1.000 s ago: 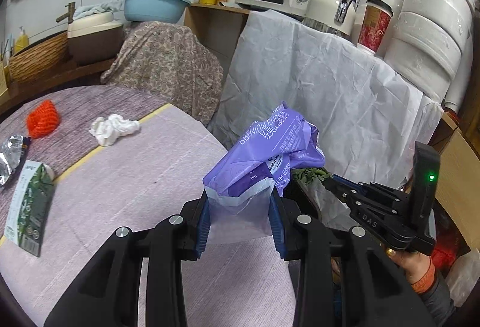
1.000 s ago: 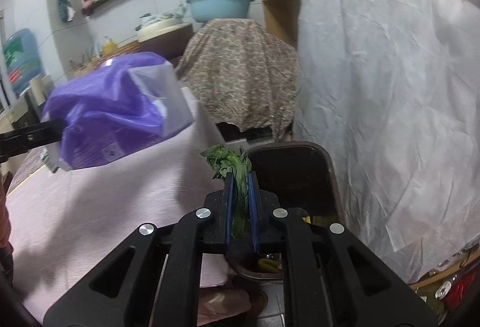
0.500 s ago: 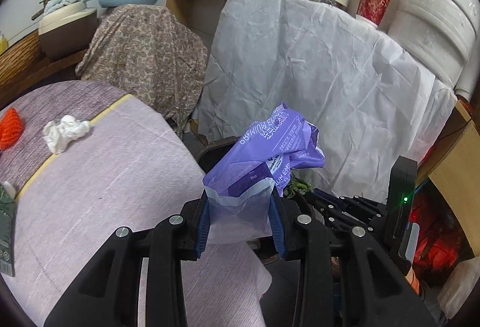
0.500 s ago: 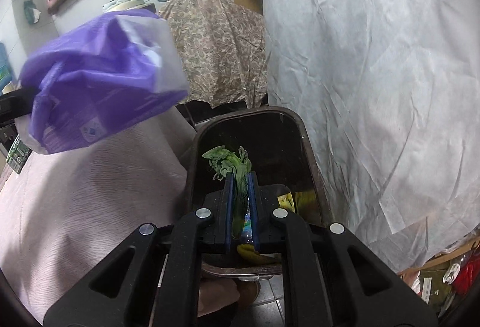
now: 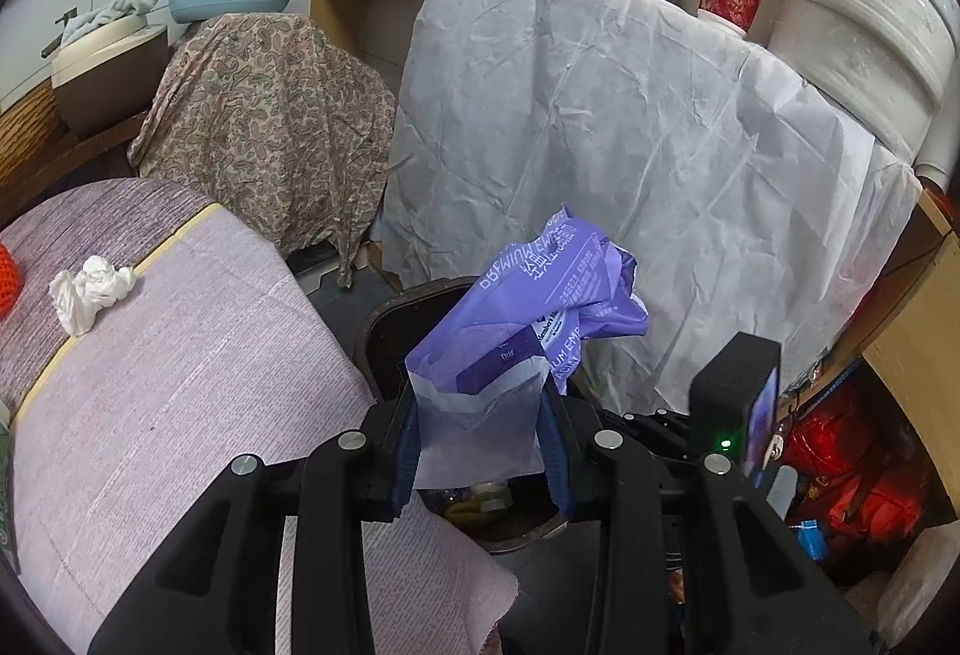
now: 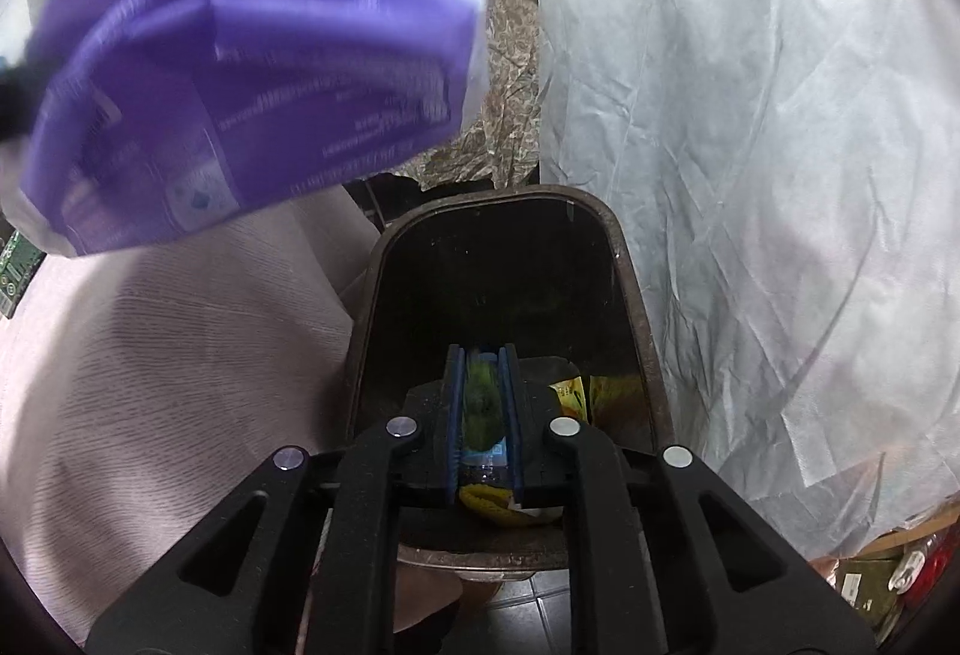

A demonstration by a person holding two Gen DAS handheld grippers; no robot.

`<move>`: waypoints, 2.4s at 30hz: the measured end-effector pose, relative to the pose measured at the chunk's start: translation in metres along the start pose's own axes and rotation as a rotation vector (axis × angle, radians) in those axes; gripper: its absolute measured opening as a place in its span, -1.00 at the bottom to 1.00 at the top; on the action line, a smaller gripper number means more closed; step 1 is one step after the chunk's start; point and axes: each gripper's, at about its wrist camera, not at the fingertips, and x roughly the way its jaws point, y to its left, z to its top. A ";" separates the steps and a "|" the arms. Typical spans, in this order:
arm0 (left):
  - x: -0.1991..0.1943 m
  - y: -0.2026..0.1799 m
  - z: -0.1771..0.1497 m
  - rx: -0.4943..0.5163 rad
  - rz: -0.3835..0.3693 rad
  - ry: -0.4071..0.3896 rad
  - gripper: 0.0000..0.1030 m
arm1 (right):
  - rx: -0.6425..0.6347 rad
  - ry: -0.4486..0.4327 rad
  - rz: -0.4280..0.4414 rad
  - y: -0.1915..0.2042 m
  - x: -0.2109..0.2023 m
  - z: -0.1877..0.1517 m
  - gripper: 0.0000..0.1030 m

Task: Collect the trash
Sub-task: 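Carry the purple bag and green leaves over the bin and open both tools, then move both open tools back over the table toward the milk carton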

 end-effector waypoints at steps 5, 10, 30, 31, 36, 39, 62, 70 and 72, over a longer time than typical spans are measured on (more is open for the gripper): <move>0.003 -0.008 0.005 0.016 -0.005 0.000 -0.33 | 0.017 -0.025 -0.033 -0.006 0.000 -0.003 0.12; 0.018 -0.023 0.010 0.039 -0.019 0.012 -0.33 | 0.059 -0.054 -0.050 -0.018 -0.013 -0.007 0.24; 0.076 -0.026 -0.012 -0.053 -0.041 0.183 0.47 | 0.228 -0.045 -0.189 -0.074 -0.030 -0.029 0.39; 0.069 -0.026 -0.013 -0.043 -0.046 0.171 0.53 | 0.237 -0.043 -0.189 -0.075 -0.031 -0.030 0.39; 0.043 -0.022 -0.019 -0.013 -0.047 0.132 0.67 | 0.241 -0.053 -0.173 -0.065 -0.039 -0.030 0.46; 0.024 -0.015 -0.023 0.001 -0.042 0.107 0.72 | 0.212 -0.071 -0.155 -0.047 -0.045 -0.025 0.48; -0.130 0.118 -0.067 -0.007 0.153 -0.052 0.89 | -0.046 -0.167 0.040 0.108 -0.105 0.027 0.62; -0.172 0.187 -0.086 -0.099 0.296 -0.087 0.89 | -0.174 -0.152 0.130 0.172 -0.110 0.027 0.67; -0.179 0.202 -0.090 -0.122 0.329 -0.093 0.89 | -0.206 -0.145 0.168 0.189 -0.112 0.026 0.69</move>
